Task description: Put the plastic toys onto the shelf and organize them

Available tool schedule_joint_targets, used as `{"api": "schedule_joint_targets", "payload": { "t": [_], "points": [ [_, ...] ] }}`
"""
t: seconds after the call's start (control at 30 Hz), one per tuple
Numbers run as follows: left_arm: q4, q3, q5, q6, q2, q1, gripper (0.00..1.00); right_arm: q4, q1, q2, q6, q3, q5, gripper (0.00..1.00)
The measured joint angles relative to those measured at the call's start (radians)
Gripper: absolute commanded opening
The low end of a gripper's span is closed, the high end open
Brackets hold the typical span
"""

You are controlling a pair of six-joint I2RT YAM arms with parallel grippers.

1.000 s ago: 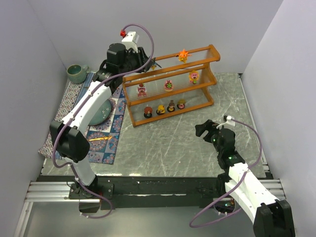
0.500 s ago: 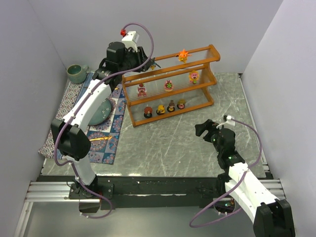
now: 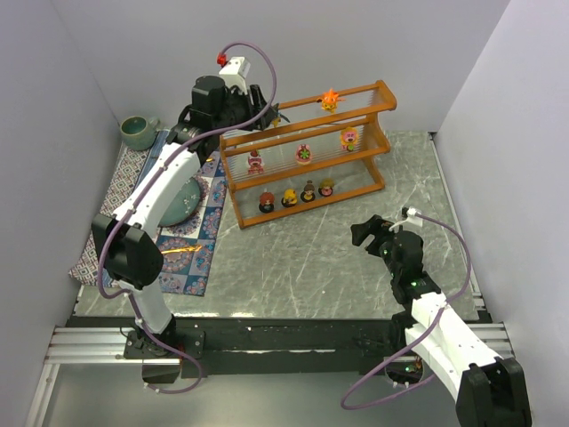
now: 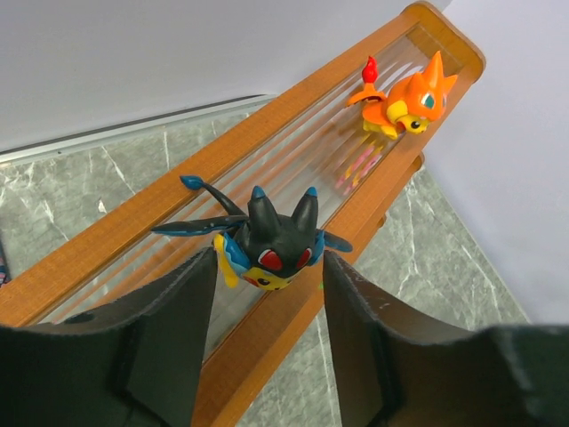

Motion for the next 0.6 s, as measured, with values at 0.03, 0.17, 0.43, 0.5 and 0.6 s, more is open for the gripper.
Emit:
{"api": "schedule_joint_targets", "payload": {
  "t": [0.03,0.17,0.43,0.5,0.6],
  "points": [
    [0.000,-0.002,0.000,0.000,0.000,0.001,0.63,0.000,0.000,0.000,0.000,0.000,0.000,0.93],
    [0.004,-0.017,0.000,0.000,0.000,0.003,0.70,0.001,0.000,0.004,0.000,0.000,-0.002,0.92],
    [0.008,-0.024,0.000,-0.001,-0.002,0.007,0.90,0.002,0.000,0.024,-0.001,0.000,-0.018,0.92],
    [0.014,-0.033,0.000,-0.003,-0.009,0.008,0.98,0.002,0.000,0.028,-0.003,0.000,-0.020,0.92],
    [0.024,-0.057,0.000,-0.004,-0.040,0.008,0.99,0.002,0.000,0.031,-0.004,0.000,-0.022,0.93]
  ]
}}
